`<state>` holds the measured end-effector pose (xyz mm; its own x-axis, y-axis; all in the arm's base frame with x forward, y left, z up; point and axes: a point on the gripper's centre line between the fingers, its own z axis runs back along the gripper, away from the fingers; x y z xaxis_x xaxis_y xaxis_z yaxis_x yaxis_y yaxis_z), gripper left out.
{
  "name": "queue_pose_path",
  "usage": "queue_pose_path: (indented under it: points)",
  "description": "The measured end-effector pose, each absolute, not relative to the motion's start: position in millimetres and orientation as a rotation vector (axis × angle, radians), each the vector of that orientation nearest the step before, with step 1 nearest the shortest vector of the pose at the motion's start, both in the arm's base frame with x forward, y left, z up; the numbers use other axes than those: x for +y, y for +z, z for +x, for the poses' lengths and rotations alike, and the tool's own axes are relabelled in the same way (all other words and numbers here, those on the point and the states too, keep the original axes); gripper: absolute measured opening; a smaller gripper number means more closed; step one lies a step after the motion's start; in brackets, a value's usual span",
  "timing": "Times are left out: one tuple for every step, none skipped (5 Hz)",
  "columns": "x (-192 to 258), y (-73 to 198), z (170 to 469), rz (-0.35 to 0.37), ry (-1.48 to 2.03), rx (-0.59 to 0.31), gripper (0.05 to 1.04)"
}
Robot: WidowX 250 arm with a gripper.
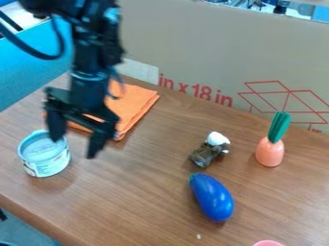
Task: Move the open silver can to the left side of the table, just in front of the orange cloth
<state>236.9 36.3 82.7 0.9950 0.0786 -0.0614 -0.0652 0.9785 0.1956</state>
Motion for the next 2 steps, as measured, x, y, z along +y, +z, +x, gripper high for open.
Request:
queue_pose_path:
  points:
    - [2.2, 85.9, 241.0, 0.105, 0.003, 0.031, 1.001]
    - [-27.2, 86.1, 243.5, -0.073, -0.055, -0.008, 1.001]
